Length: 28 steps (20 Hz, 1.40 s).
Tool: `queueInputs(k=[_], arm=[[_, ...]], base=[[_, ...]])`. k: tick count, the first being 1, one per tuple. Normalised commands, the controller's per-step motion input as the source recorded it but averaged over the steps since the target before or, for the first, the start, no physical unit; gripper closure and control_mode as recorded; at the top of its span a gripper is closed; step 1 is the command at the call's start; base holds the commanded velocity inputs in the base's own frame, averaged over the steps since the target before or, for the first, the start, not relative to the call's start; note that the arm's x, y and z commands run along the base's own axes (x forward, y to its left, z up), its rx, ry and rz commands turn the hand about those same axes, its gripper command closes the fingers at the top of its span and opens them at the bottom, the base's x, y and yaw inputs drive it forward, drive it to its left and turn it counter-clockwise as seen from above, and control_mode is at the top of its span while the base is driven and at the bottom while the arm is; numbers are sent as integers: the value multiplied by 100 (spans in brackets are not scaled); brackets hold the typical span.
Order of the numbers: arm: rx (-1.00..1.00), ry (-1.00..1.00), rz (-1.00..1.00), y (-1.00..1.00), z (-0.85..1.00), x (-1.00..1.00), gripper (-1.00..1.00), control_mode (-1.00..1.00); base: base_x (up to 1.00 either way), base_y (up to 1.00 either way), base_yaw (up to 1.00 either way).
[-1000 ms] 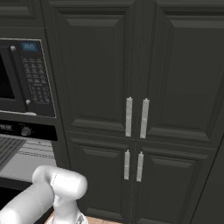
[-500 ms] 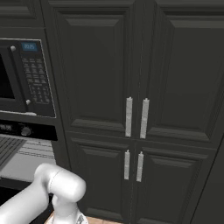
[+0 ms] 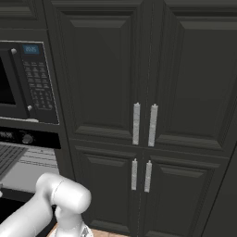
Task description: Take the fish from the oven and place it on the plate on the counter.
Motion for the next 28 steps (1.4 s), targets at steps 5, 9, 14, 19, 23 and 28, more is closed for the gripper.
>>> queueInputs(k=[5, 9, 14, 19, 23, 28], arm=[[-13, -12, 26, -16, -4, 44, -100, -100], [0, -12, 8, -12, -16, 70, -100, -100], [0, -5, 0, 0, -3, 31, -100, -100], [5, -2, 0, 0, -6, 12, -100, -100], [7, -7, -4, 0, -19, 3, -100, -100], [4, -8, -5, 0, -25, 7, -100, -100]], base=[[0, 0, 0], [0, 0, 0], [0, 0, 0], [0, 0, 0], [0, 0, 0], [0, 0, 0]])
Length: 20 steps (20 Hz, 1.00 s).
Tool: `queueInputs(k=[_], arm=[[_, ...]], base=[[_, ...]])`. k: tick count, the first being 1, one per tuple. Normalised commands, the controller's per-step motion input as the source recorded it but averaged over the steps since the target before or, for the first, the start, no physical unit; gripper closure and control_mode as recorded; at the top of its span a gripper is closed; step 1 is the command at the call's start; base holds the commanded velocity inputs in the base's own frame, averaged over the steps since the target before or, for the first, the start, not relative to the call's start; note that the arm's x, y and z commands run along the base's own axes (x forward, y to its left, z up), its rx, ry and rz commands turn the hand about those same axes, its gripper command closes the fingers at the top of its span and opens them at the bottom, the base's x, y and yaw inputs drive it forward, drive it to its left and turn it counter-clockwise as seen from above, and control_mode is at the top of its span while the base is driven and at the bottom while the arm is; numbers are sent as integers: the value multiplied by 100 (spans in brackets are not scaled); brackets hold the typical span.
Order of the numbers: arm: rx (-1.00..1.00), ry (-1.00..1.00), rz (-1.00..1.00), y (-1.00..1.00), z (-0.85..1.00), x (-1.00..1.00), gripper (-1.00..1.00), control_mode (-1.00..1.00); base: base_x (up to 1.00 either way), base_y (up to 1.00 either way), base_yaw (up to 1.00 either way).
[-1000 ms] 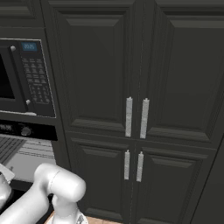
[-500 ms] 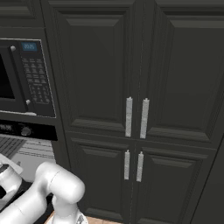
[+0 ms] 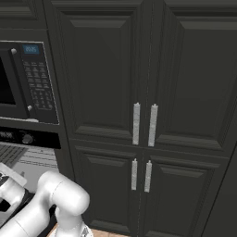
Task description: Take the fish from the oven and place it on the plate on the counter.
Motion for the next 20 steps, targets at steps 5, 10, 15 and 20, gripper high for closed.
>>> queueInputs(k=[5, 10, 15, 20], arm=[[0, -5, -4, 0, -24, 22, -100, -100], [1, -1, -3, 0, -8, 27, -100, -100], [2, 0, -2, 0, -2, 36, -100, -100], [0, 0, 0, 0, -13, 40, -100, -100]], base=[[0, 0, 0], [0, 0, 0], [0, 0, 0], [0, 0, 0]])
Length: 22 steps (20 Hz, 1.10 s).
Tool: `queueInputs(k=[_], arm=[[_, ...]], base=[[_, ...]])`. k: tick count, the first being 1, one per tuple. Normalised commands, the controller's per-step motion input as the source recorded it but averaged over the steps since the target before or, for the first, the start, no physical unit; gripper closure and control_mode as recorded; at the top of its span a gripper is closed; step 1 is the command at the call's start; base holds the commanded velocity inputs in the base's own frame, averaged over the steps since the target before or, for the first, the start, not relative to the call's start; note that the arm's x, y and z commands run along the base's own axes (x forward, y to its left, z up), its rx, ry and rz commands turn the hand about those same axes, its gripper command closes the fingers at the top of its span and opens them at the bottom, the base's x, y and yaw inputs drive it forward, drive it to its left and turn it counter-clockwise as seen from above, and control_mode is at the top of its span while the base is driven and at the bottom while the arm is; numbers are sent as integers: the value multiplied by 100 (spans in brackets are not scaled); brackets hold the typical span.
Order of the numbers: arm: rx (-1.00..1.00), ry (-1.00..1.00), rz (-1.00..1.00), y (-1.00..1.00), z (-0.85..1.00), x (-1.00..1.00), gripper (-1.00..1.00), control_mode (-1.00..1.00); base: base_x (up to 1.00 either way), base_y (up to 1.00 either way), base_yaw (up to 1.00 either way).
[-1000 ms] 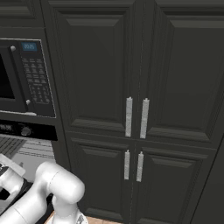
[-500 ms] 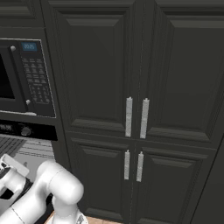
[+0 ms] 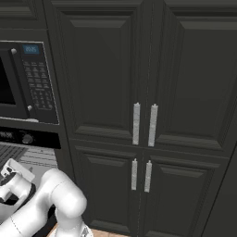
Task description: Take the fish from the oven and place it on the plate on the counter.
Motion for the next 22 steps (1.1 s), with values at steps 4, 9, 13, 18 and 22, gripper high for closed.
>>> queueInputs(k=[4, 9, 13, 18, 22], arm=[[0, 0, 0, 1, -22, 30, -100, -100], [0, 0, 0, 0, -33, 31, -100, -100], [0, 0, 0, 3, -35, 43, -100, -100], [0, 0, 0, 1, -38, 47, -100, -100], [0, 0, 0, 0, -43, 47, -100, -100]], base=[[0, 0, 0], [0, 0, 0], [0, 0, 0], [0, 0, 0], [0, 0, 0]])
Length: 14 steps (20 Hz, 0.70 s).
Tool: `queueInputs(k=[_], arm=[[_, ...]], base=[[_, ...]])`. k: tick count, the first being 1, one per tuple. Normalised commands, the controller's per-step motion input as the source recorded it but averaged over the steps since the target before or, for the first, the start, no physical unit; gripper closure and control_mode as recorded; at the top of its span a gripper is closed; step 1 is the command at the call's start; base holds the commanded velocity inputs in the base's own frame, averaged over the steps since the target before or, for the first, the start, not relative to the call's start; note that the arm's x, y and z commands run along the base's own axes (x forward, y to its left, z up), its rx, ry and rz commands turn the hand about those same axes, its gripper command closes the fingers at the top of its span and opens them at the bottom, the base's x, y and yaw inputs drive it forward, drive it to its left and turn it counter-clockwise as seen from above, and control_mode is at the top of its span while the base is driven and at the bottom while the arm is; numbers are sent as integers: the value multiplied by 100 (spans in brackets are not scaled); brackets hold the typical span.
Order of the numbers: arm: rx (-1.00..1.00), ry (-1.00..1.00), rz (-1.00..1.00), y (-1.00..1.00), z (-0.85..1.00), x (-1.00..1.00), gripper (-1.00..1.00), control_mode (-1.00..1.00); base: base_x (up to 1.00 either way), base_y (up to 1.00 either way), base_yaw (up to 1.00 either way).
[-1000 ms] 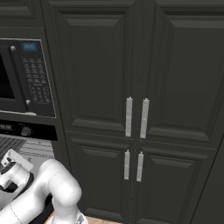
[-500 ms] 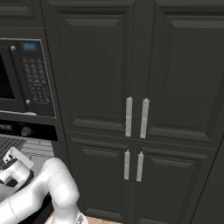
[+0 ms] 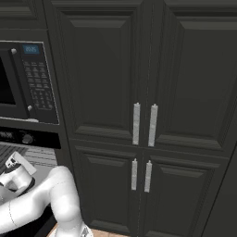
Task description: Take the fish from the oven and place it on the plate on the counter.
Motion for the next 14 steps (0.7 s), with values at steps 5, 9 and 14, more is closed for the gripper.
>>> queueInputs(k=[5, 9, 14], arm=[[0, 0, 0, 2, -49, 33, -100, -100], [0, 0, 0, 9, -68, 0, -100, -100], [0, -2, 0, 4, -87, 3, -100, -100]], base=[[0, 0, 0], [0, 0, 0], [0, 0, 0]])
